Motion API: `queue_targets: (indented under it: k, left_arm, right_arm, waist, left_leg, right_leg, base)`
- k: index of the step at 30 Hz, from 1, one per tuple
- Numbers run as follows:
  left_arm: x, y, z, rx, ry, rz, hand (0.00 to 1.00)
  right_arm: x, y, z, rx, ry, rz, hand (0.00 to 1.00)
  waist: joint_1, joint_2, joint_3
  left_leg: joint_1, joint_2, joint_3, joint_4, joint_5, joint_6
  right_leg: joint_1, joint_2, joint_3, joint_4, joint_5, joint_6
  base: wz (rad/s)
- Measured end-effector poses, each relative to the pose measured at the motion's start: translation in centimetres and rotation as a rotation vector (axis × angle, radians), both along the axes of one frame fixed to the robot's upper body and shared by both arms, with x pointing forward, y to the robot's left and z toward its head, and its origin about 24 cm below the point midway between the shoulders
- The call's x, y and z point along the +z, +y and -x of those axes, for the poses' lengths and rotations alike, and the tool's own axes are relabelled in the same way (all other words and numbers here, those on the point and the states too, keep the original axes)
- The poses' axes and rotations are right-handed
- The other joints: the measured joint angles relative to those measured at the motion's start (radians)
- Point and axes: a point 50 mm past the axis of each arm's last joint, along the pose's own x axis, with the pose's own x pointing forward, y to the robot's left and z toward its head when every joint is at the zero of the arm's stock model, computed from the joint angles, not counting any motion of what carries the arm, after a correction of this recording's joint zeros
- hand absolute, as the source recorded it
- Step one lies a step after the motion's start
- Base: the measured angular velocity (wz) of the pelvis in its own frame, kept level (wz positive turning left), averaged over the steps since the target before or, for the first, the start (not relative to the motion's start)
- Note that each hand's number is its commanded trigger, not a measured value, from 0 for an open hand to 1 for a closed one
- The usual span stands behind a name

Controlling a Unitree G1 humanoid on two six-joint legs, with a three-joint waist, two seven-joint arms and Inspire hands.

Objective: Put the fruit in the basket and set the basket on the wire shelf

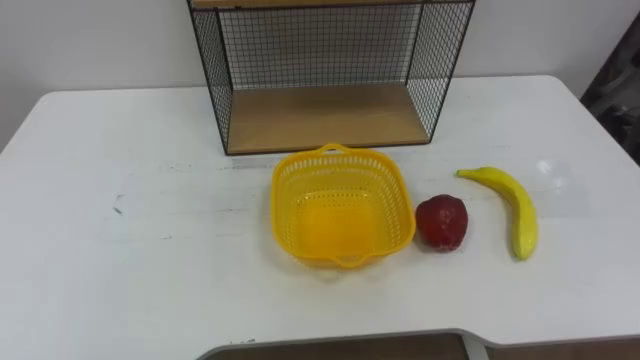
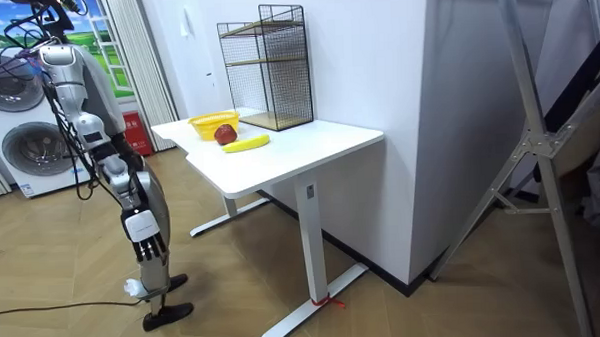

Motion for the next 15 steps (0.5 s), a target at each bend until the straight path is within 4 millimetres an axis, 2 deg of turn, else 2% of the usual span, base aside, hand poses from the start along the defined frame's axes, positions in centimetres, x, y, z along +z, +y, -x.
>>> queue_targets:
  k: [15]
  left_arm:
    - [-0.05,-0.22,-0.17,-0.012,-0.004,0.022,0.0]
  right_arm:
    - [0.06,-0.33,-0.76,-0.045,-0.037,0.043,0.0]
  waist:
    - [0.002,-0.002,0.0003]
  left_leg:
    - [0.008,0.001,0.009,-0.007,0.0,0.0]
  right_leg:
    - [-0.002,-0.002,0.01,0.0,0.0,0.0]
  base:
    - [-0.02]
